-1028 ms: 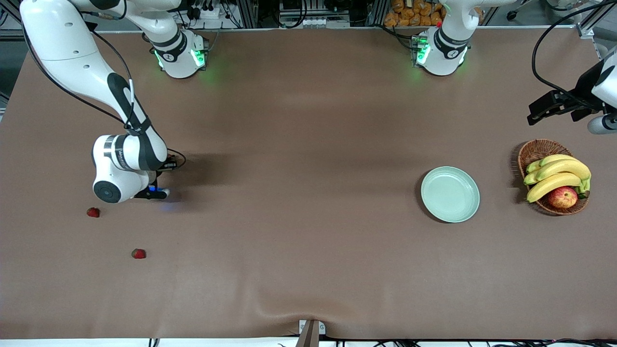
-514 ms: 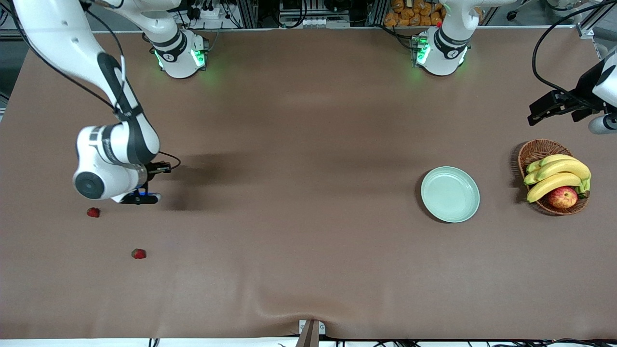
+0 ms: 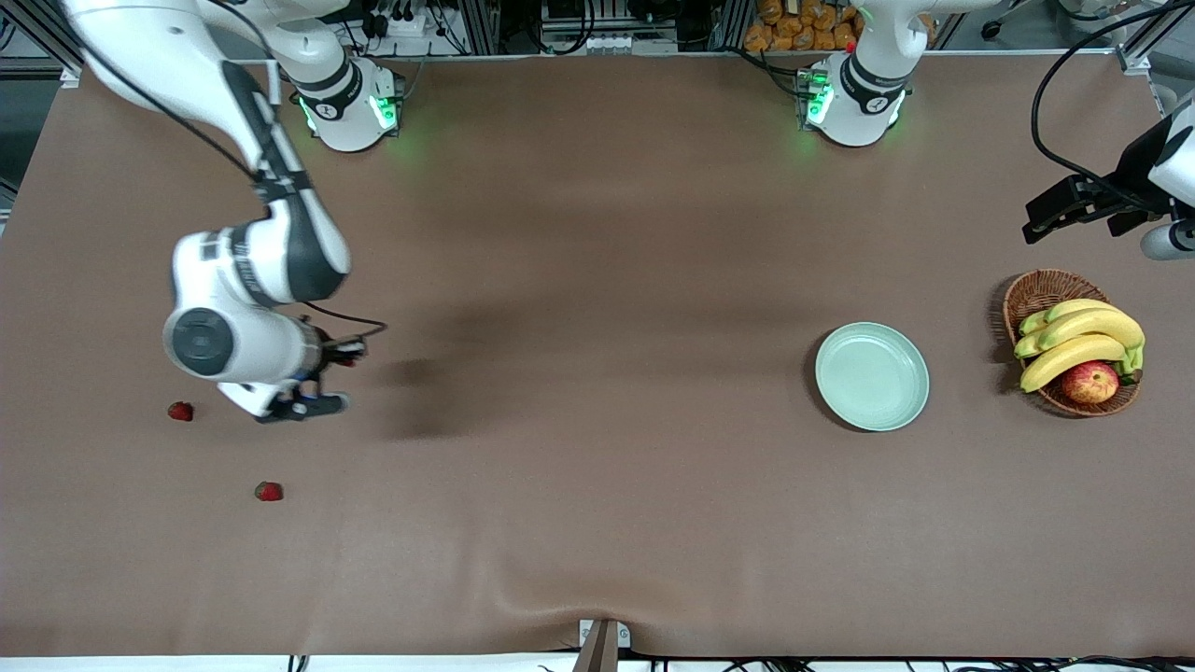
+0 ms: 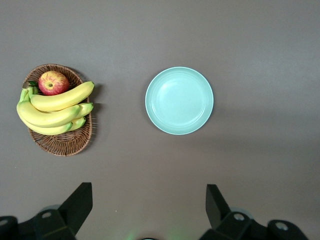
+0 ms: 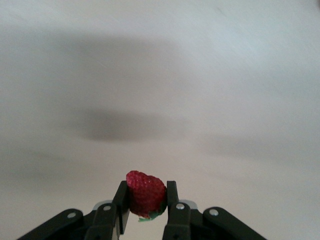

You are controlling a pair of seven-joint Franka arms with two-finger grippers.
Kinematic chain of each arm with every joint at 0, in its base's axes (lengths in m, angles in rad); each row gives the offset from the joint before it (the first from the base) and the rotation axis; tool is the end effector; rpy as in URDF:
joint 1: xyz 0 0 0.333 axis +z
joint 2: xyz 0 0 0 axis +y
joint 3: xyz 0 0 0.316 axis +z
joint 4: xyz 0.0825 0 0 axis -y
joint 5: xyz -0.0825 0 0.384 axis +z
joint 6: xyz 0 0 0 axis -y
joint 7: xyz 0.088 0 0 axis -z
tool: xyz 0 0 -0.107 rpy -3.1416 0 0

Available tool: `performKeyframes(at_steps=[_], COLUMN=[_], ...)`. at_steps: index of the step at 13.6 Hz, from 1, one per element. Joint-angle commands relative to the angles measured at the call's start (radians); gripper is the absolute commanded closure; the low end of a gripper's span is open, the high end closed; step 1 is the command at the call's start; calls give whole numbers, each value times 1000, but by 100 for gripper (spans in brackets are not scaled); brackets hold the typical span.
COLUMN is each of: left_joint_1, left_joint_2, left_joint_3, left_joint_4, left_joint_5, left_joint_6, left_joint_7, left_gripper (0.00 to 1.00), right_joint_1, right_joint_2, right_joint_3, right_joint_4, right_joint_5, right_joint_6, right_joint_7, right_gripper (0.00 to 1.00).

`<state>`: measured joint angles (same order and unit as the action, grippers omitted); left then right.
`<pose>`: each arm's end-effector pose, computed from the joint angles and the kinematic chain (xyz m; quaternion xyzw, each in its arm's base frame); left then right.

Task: Collect all strawberries into plate
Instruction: 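Carry the strawberry to mid-table with the right gripper while the left gripper approaches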

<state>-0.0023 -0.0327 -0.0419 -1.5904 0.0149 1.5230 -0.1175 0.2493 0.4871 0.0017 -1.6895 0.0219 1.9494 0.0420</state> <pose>0.5388 -0.0226 0.6291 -0.9991 -0.0369 0.0166 0.0095 0.6245 0.1615 0.2987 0.9886 0.0984 -0.1136 0.0066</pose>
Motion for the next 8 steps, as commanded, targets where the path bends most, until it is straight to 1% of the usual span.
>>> performKeyframes(at_steps=[1,2,3,6,8], left_joint_1=[1,-2,-2,-5,-5], left_joint_2=[2,2,2,-4,-7], left_joint_3=[2,0,0,-1,-15], left_joint_4=[-8,-23,-29,-52,-72], left_joint_5=[-16,-16,-16,-16,-16], left_joint_6=[2,2,3,3,3], left_joint_7=[16,15,12,12,10], left_gripper=[0,0,0,0,0], right_joint_1=[48,73,103,206,290], right_joint_2=[166,200,221,277,306], right_joint_3=[-3,-3,-3,-3,-3], right_joint_4=[218,255,273,278,280], right_joint_5=[82,139,179,248,262], right_joint_6=[-15,-6,31,185,285], right_joint_7=[1,-2,2,36,140], right_gripper=[100,100,100,100,100])
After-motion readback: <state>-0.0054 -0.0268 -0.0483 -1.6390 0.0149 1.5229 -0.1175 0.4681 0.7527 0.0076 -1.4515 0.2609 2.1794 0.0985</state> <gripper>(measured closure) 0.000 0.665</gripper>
